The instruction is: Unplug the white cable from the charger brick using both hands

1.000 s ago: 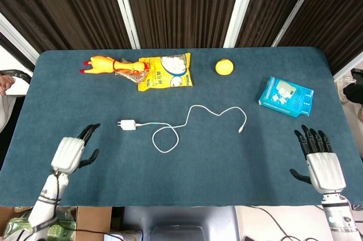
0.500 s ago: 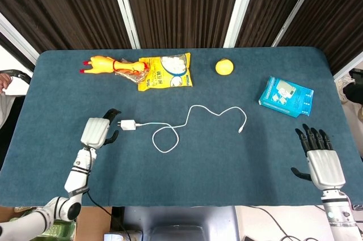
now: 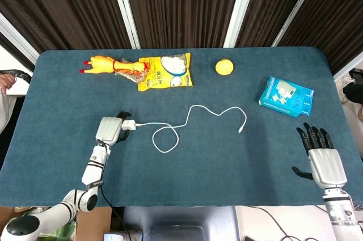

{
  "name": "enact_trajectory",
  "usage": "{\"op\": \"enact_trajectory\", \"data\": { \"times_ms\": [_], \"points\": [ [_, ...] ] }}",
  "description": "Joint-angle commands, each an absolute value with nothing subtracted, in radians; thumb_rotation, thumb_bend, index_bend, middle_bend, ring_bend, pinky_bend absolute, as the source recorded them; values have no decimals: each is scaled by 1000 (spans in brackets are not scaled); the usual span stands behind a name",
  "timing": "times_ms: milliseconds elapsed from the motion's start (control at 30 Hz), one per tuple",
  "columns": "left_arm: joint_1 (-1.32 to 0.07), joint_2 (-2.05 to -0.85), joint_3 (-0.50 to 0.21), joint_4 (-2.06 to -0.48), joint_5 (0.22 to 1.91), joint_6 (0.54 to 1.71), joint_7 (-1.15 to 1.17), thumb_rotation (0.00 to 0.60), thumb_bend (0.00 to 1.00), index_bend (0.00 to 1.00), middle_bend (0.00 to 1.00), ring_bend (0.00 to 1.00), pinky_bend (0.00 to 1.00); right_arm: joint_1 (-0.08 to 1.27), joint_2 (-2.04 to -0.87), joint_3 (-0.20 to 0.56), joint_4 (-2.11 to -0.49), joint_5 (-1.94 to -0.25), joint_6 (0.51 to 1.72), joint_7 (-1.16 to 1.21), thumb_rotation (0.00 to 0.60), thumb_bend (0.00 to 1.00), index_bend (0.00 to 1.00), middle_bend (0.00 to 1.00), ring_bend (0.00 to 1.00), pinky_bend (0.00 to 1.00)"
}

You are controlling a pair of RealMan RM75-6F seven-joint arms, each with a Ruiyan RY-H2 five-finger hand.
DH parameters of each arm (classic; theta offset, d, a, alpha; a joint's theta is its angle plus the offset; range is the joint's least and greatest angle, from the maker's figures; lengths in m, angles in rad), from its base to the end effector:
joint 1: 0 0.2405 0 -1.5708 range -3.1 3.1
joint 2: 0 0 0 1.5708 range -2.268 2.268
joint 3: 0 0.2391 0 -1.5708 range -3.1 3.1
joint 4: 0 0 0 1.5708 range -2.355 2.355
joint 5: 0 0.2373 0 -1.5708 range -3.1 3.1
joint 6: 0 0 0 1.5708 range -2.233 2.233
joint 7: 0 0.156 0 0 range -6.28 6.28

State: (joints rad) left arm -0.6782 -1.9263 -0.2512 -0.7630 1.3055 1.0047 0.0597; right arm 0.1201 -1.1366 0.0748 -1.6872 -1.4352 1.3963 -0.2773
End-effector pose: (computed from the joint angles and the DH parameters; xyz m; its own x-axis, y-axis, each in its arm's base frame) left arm -0.2103 0.3903 -0.0809 0.4217 0.1174 0.8991 0.8968 -0.2001 -0.3945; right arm -0.2913 -0.2080 0.1074 0.5491 -0.0641 0.8333 -0.8352 -0.0057 0.5499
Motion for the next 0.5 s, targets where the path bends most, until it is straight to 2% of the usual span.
{"op": "enact_trajectory", "data": {
  "times_ms": [33,300,500],
  "points": [
    [-682,-1935,-248,-752,1302,1001,54,600,402,310,312,1000,1000,121,-1138,73,-1687,-1435,1396,-280,600,234,0,0,0,0],
    [-689,-1968,-262,-716,1279,1026,73,600,402,345,345,1000,1000,122,-1137,72,-1687,-1434,1400,-278,600,235,0,0,0,0],
    [-689,-1983,-269,-713,1274,1062,82,600,399,397,407,1000,1000,120,-1136,70,-1689,-1438,1409,-279,600,234,0,0,0,0]
  ]
}}
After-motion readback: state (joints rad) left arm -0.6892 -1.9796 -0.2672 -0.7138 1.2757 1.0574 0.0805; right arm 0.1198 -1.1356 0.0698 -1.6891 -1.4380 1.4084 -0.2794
